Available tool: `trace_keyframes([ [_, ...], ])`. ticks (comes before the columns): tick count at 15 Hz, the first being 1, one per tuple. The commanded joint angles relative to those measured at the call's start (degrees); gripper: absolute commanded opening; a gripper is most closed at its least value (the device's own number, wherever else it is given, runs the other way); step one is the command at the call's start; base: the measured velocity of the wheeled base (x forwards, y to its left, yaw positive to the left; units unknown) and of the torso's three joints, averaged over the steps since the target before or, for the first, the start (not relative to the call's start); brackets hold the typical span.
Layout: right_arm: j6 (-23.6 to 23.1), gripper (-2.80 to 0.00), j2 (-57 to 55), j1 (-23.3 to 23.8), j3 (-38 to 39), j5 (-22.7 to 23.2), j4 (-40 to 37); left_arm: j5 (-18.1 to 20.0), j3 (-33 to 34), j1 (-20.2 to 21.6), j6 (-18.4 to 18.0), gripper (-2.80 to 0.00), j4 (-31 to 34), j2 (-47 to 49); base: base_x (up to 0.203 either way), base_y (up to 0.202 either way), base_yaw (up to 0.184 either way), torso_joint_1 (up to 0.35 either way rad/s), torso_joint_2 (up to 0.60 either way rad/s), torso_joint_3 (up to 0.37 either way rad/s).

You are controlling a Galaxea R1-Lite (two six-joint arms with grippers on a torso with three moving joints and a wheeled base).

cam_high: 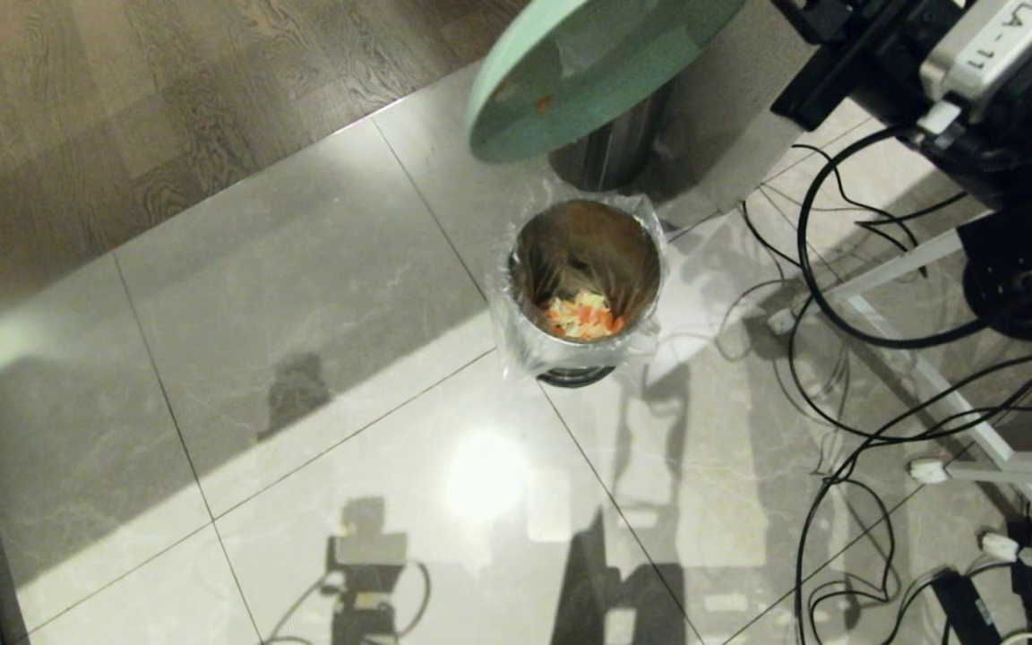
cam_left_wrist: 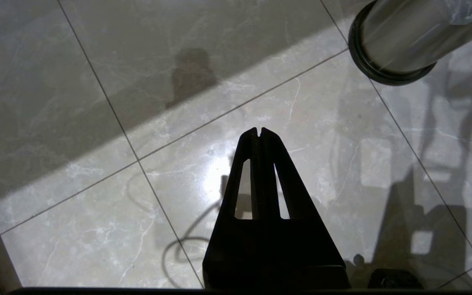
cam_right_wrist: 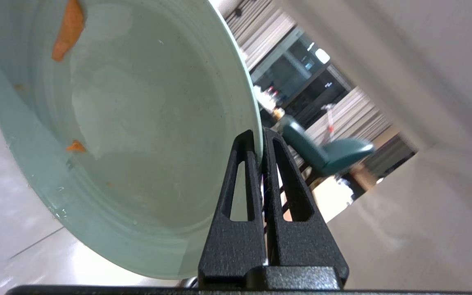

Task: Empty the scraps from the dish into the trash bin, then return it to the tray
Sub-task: Pour the leftover food from the plate into the trash can

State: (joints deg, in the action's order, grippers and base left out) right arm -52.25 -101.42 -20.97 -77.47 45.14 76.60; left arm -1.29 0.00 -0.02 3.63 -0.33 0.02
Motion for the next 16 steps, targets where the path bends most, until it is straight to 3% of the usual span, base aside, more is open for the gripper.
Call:
trace_keyframes([
  [1,0.1,-2.8,-1.3,0.0,-4.1,-0.1,-1.3,0.0,0.0,-0.1,0.1,-2.8,0.0,0.1,0.0,0.0,0.0,0.0,0.0,0.0],
  [16,0.7,-2.8,0.6,0.9,-9.7,-0.4,-2.1,0.0,0.0,-0.1,0.1,-2.8,0.0,0.1,0.0,0.0,0.0,0.0,0.0,0.0],
])
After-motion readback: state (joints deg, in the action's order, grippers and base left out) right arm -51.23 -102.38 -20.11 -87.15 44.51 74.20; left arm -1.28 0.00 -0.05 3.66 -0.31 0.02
